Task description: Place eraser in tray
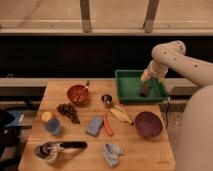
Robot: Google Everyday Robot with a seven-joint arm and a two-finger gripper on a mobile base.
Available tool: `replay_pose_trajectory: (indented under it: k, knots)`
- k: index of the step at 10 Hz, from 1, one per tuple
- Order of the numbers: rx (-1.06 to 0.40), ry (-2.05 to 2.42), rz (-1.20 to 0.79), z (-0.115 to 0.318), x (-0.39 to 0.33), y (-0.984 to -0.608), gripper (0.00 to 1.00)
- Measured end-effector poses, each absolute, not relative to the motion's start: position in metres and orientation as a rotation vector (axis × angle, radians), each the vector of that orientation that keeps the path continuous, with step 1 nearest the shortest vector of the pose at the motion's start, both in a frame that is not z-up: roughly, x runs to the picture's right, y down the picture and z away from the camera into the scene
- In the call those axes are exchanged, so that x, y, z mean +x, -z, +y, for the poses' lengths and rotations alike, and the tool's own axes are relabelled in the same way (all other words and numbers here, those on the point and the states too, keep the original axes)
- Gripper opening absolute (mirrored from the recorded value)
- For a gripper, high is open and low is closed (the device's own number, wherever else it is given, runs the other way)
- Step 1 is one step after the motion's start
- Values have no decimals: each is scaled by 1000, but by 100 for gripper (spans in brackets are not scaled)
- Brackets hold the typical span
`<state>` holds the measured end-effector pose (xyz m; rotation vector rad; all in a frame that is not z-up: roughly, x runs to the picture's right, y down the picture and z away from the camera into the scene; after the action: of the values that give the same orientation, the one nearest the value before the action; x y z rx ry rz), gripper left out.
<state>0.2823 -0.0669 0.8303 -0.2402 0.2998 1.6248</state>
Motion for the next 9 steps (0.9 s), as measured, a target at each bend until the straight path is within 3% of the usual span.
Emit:
replay_pose_trajectory:
  k: [4, 9]
  knots:
    - [-255, -1574, 335, -70, 240, -903, 66]
    - [-247, -1585, 354, -64, 237, -911, 66]
